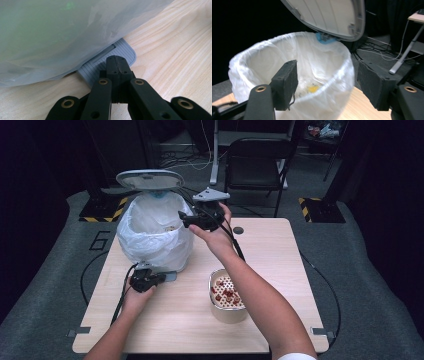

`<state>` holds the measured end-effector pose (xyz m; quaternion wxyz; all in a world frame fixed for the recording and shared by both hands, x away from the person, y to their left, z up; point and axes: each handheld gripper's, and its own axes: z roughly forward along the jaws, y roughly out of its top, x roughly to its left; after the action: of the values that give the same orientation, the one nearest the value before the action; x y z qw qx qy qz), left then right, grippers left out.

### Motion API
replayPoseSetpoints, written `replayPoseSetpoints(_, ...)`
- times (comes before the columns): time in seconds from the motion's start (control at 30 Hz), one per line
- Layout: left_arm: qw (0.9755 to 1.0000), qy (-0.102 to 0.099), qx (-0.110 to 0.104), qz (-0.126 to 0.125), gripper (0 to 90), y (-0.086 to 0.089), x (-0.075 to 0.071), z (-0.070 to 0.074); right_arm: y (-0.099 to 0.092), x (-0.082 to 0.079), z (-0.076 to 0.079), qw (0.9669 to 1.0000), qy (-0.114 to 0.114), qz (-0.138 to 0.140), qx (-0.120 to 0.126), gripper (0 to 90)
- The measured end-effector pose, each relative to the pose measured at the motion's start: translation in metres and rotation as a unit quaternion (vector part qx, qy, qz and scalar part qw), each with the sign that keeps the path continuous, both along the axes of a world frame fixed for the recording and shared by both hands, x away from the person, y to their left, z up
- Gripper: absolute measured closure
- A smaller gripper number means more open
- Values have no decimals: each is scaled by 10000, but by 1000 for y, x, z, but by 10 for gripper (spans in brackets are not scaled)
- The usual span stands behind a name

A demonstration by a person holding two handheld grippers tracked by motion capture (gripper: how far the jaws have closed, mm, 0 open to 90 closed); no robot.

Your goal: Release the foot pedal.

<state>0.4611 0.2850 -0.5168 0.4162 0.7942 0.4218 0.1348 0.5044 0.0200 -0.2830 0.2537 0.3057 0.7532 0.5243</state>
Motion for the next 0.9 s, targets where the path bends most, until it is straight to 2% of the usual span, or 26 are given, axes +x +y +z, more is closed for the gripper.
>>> replayPoseSetpoints(0.03, 10000, 79, -16, 22, 900, 0, -1, 0, -5, -2, -1, 10000, -13, -7, 1, 328)
replayPoseSetpoints(0.1, 10000, 75, -12, 32, 900, 0, -1, 0, -15, -7, -2, 10000, -61, 7, -50, 328)
replayPoseSetpoints(0.13, 10000, -1, -2, 5, 900, 0, 0, 0, -19, -9, -3, 10000, -74, 14, -56, 331)
replayPoseSetpoints(0.17, 10000, 26, -26, 62, 900, -1, -1, 0, -24, -12, -4, 9999, -106, 4, -87, 331)
replayPoseSetpoints(0.2, 9993, 195, -247, 206, 900, -4, -3, -1, -28, -15, -5, 9999, -62, -24, -86, 331)
replayPoseSetpoints(0.23, 9992, 205, -252, 220, 900, -4, -4, -1, -35, -17, -6, 9999, -139, 7, -51, 332)
replayPoseSetpoints(0.3, 9994, 185, -208, 217, 900, -4, -4, -1, -46, -23, -8, 9999, -163, -14, -8, 333)
replayPoseSetpoints(0.33, 9994, 237, -175, 177, 900, -3, -4, 0, -51, -26, -9, 9999, -153, -38, 0, 334)
replayPoseSetpoints(0.4, 9991, 220, -261, 243, 900, -4, -4, -1, -60, -32, -13, 9998, -193, -59, -32, 334)
replayPoseSetpoints(0.5, 9989, 241, -284, 270, 900, -4, -4, -1, -75, -40, -20, 9998, -197, -86, 0, 334)
replayPoseSetpoints(0.6, 9992, 206, -212, 256, 900, -4, -4, 0, -87, -46, -25, 9997, -202, -154, -6, 334)
replayPoseSetpoints(0.63, 9991, 239, -259, 255, 900, -5, -4, 0, -92, -47, -27, 9996, -212, -177, -40, 334)
replayPoseSetpoints(0.67, 9987, 305, -332, 247, 882, -4, -5, 1, -96, -49, -29, 9995, -224, -215, -60, 333)
replayPoseSetpoints(0.73, 9987, 291, -349, 225, 814, -3, -5, 3, -105, -51, -33, 9994, -177, -280, -58, 332)
replayPoseSetpoints(0.9, 9970, 314, -640, 285, 757, -1, -6, 9, -120, -58, -40, 9993, -138, -361, 3, 330)
